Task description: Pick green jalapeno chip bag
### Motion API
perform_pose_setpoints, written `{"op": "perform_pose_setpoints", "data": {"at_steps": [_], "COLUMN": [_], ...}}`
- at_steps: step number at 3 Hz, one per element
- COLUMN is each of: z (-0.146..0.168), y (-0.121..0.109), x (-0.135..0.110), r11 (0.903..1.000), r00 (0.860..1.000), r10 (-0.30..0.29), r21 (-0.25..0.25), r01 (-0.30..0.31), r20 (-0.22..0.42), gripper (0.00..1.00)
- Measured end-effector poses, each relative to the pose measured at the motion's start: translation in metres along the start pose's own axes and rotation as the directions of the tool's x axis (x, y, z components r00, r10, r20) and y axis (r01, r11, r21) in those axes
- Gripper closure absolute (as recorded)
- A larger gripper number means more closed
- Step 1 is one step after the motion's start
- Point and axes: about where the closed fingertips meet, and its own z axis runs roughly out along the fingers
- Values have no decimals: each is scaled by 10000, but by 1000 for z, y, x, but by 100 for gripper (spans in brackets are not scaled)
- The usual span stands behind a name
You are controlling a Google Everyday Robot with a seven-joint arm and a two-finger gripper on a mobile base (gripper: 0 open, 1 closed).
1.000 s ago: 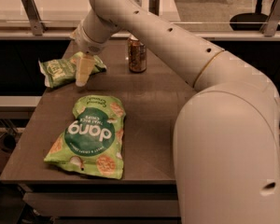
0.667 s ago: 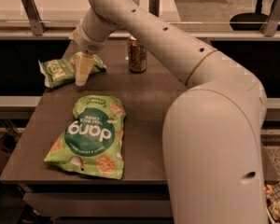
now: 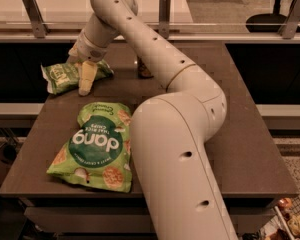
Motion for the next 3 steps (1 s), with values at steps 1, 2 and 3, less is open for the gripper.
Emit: {"op": "perform_pose_setpoints", "data": {"at_steps": [1, 2, 3], "z": [-5, -5, -11], "y": [-1, -1, -3], "x": [-3, -4, -8], "r11": [10000, 10000, 10000], "r00": [10000, 10000, 10000], "r10": [1, 1, 0], "r21": [-1, -2, -3], "r01": [-1, -1, 0], "r20": [1, 1, 1], "gripper": [18, 40, 64]}}
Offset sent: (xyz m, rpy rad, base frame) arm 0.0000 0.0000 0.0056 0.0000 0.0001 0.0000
